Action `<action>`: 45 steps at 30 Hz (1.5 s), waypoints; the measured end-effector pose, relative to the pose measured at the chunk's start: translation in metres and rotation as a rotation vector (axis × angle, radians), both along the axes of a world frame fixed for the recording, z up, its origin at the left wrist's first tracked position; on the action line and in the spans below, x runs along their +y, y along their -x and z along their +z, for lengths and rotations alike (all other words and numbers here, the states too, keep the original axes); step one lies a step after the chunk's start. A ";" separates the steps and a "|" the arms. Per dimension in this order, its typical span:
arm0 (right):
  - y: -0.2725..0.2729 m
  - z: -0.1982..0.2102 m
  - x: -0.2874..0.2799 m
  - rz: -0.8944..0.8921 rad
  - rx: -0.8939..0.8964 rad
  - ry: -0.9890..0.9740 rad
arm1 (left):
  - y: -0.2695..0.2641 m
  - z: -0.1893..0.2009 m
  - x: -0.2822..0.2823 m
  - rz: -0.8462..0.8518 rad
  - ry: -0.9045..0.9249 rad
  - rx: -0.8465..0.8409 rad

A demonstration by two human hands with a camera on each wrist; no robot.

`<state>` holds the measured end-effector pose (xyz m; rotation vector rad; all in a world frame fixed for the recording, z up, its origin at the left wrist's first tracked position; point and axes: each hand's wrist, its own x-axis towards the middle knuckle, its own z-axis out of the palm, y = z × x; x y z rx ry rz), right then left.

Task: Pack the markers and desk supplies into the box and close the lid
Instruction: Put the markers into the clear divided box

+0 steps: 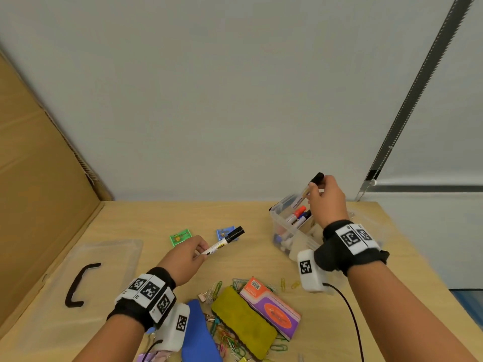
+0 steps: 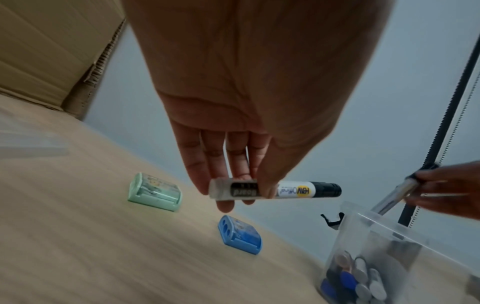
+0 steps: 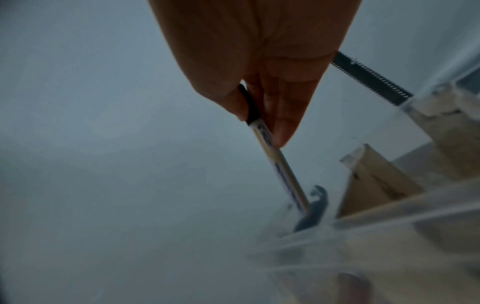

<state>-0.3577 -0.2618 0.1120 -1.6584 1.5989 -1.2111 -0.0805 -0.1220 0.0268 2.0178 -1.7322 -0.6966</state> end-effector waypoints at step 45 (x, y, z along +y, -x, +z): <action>0.088 -0.077 0.047 -0.155 0.702 -0.281 | 0.201 0.042 -0.151 -0.099 -0.067 -0.645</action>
